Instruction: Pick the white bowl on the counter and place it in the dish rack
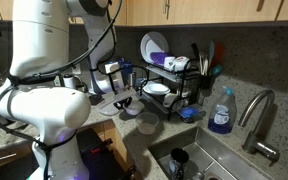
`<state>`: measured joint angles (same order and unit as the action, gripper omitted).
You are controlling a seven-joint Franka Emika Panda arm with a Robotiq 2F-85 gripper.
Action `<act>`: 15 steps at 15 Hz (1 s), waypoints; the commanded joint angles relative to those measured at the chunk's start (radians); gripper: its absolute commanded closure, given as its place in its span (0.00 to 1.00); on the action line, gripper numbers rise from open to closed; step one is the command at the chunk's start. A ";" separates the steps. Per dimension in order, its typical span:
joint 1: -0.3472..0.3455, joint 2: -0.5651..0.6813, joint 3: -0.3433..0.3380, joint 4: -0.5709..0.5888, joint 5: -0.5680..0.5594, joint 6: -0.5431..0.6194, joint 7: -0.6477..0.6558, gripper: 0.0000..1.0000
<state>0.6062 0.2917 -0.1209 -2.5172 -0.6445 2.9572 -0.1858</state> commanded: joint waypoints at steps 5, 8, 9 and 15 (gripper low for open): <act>0.043 -0.046 -0.043 0.022 -0.030 -0.028 0.050 0.97; 0.045 -0.049 -0.041 0.039 -0.015 -0.041 0.034 0.97; 0.029 -0.051 -0.020 0.043 0.015 -0.050 0.006 0.97; -0.065 -0.075 0.114 0.104 0.075 -0.192 -0.058 0.97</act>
<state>0.6314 0.2647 -0.1122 -2.4461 -0.5731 2.8723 -0.2165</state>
